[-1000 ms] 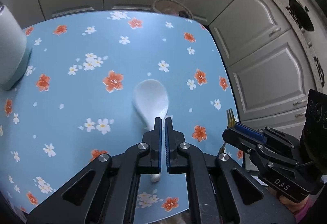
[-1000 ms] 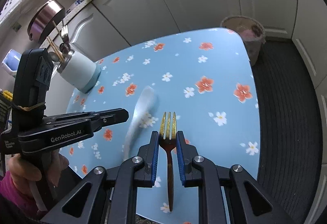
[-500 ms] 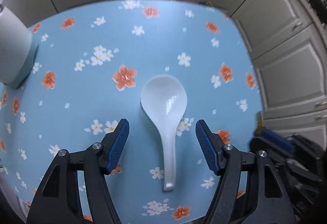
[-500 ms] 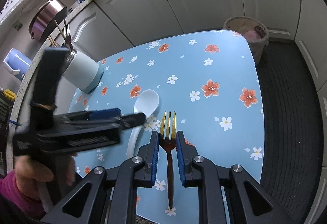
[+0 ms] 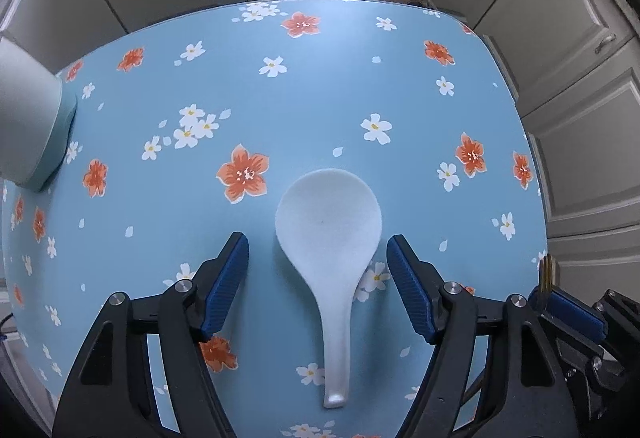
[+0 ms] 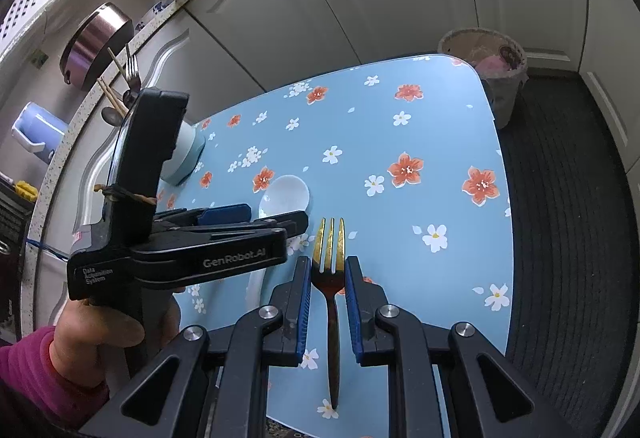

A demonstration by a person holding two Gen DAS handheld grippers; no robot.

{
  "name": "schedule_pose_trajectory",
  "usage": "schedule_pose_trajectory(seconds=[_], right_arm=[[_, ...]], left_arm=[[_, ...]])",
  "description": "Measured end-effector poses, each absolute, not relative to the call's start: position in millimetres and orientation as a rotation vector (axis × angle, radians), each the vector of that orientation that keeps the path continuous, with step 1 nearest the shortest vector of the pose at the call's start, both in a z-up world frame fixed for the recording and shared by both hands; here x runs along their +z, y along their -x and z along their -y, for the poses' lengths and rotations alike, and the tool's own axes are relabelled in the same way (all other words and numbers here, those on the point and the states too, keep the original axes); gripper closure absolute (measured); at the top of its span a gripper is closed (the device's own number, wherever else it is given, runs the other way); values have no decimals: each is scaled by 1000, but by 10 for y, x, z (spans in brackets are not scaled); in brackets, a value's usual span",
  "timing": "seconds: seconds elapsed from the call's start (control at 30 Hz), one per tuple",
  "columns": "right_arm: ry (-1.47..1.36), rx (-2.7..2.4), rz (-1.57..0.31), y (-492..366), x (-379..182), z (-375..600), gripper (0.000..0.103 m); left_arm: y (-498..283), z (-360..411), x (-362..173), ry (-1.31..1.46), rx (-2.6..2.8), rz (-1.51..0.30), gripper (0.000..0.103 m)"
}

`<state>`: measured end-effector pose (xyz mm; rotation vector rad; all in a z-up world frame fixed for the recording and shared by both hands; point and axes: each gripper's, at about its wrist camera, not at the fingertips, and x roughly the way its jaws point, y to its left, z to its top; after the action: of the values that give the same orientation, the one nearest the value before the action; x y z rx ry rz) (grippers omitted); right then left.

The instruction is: Organize utensils

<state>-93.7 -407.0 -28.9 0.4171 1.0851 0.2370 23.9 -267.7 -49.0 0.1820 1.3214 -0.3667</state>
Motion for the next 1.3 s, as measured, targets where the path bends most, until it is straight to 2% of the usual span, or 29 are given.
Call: schedule_pose_trajectory(seconds=[0.03,0.07,0.3,0.7,0.8,0.83,1.2,1.3], right_arm=[[-414,238,-1086,935,-288,4063,87],[-411,239,-1085,932,-286,4061,87],[-399,249,-1069,927,-217,4022,87],[-303,318,-1006,745,151,3561,88],[-271,345,-992,670,260,3364,92],[-261,356,-989,627,302,3287,100],[-180,450,-907,53,849,2572,102],[-148,461,-940,-33,801,2503,102]], left_arm=[[-229,2677,-486,-182,-373,-1313,36],[-214,2689,-442,-181,-389,-1293,50],[-224,2476,-293,-65,-485,-1292,51],[-127,1404,398,84,-487,-1139,52],[-145,1157,552,114,-475,-1103,52],[-134,1103,594,119,-469,-1095,52],[-432,278,1221,195,-341,-955,52],[-477,137,1313,194,-326,-930,52]])
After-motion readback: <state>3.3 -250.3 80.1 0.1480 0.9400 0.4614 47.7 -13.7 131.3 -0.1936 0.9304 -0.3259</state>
